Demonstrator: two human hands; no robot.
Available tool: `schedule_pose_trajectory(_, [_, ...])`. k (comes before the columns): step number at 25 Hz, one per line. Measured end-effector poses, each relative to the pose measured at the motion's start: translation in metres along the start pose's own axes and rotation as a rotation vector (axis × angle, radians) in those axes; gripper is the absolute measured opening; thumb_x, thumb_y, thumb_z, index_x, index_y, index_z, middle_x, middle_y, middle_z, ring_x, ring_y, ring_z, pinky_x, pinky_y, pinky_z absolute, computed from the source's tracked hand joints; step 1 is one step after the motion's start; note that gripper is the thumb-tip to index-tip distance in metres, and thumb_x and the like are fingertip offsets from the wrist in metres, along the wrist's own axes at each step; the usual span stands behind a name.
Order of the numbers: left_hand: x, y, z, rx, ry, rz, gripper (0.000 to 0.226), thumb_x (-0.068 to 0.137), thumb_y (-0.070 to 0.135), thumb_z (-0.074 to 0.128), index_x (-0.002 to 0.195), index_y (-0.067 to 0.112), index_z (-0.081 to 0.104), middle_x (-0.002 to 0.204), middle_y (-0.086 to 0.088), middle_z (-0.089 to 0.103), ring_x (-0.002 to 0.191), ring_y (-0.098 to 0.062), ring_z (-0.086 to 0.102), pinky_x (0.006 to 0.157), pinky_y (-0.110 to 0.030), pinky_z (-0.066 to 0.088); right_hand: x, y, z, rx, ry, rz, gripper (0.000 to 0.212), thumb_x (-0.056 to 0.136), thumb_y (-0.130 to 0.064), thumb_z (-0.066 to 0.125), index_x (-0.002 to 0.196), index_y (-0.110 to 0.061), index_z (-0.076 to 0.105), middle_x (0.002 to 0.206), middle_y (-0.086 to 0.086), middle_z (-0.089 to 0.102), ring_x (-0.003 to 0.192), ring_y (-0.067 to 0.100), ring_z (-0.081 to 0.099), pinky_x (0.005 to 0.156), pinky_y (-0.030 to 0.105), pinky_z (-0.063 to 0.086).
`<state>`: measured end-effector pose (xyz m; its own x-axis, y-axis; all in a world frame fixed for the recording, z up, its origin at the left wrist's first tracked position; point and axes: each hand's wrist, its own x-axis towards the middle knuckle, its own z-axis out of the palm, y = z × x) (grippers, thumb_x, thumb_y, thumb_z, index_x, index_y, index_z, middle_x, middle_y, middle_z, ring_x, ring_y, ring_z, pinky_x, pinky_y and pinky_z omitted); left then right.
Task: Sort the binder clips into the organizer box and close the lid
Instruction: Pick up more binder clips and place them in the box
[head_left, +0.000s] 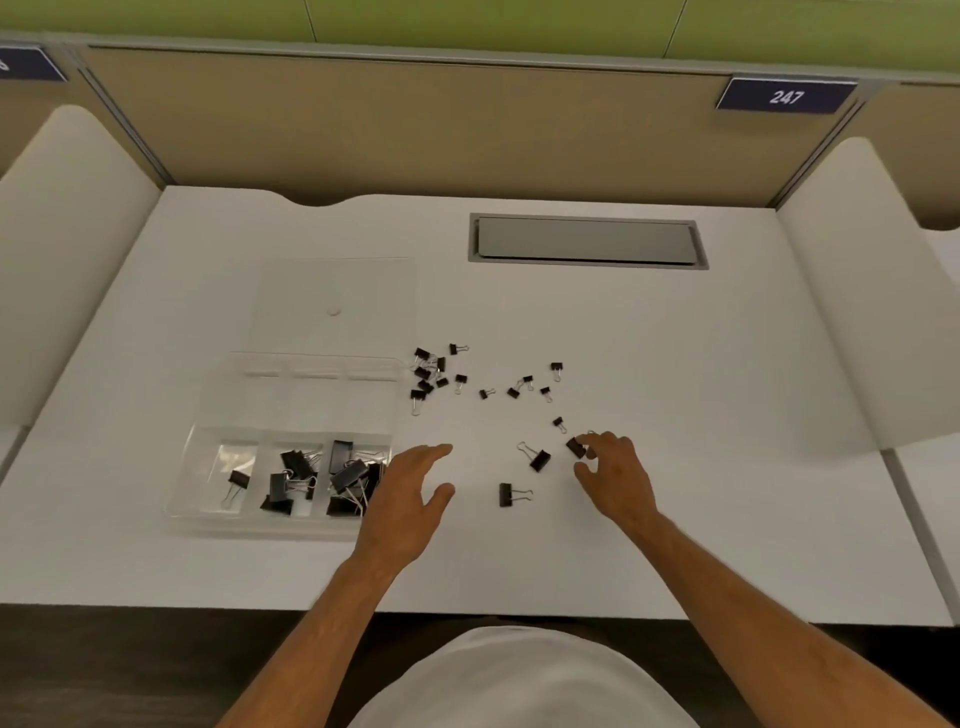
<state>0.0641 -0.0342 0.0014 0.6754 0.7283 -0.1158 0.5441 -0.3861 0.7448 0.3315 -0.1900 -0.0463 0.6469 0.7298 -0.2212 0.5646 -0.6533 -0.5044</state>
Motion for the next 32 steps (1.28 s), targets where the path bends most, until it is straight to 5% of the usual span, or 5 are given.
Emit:
schedule_pose_trajectory(6, [-0.005, 0.015, 0.012, 0.021, -0.043, -0.032, 0.046, 0.094, 0.027, 0.064, 0.137, 0.037, 0.050, 0.137, 0.014, 0.051, 0.131, -0.003, 0.042, 0.109, -0.023, 0.032, 0.010, -0.014, 0.031, 0.038, -0.169, 0.096, 0.050, 0.084, -0.045, 0.069, 0.127, -0.023, 0.057, 0.113, -0.004, 0.060, 0.114, 0.016, 0.050, 0.086, 0.030, 0.043])
schedule_pose_trajectory(12, [-0.014, 0.012, 0.003, 0.025, -0.011, -0.109, 0.042, 0.093, 0.024, 0.066, 0.132, 0.035, 0.055, 0.129, 0.015, 0.056, 0.123, -0.002, 0.048, 0.108, -0.027, 0.038, 0.022, -0.032, 0.044, -0.032, -0.107, 0.008, 0.024, 0.087, -0.035, 0.063, 0.101, -0.017, 0.060, 0.101, -0.002, 0.058, 0.101, 0.019, 0.054, 0.071, 0.031, 0.043])
schedule_pose_trajectory(19, [0.024, 0.044, 0.031, 0.027, -0.114, -0.133, 0.047, 0.092, 0.029, 0.068, 0.136, 0.029, 0.053, 0.121, 0.016, 0.058, 0.109, -0.002, 0.053, 0.095, -0.020, 0.042, 0.010, -0.053, 0.015, 0.232, -0.127, -0.353, 0.029, 0.083, -0.029, 0.072, 0.110, -0.024, 0.065, 0.094, -0.016, 0.055, 0.084, 0.002, 0.045, 0.069, 0.016, 0.040])
schedule_pose_trajectory(27, [0.060, 0.070, 0.053, -0.129, -0.114, -0.235, 0.015, 0.089, 0.018, 0.071, 0.103, 0.020, 0.076, 0.084, 0.014, 0.071, 0.078, 0.001, 0.065, 0.074, -0.014, 0.051, 0.011, -0.044, -0.003, 0.207, -0.097, -0.442, 0.036, 0.084, -0.038, 0.072, 0.116, -0.024, 0.064, 0.098, -0.010, 0.060, 0.085, 0.001, 0.044, 0.071, 0.011, 0.038])
schedule_pose_trajectory(32, [0.058, 0.058, 0.041, -0.272, -0.122, -0.320, 0.018, 0.091, 0.011, 0.067, 0.090, 0.027, 0.076, 0.077, 0.010, 0.074, 0.076, -0.002, 0.068, 0.076, -0.015, 0.050, 0.037, 0.004, -0.008, 0.106, -0.047, -0.174, 0.034, 0.088, -0.014, 0.065, 0.121, -0.020, 0.064, 0.103, -0.002, 0.062, 0.098, 0.020, 0.050, 0.078, 0.038, 0.051])
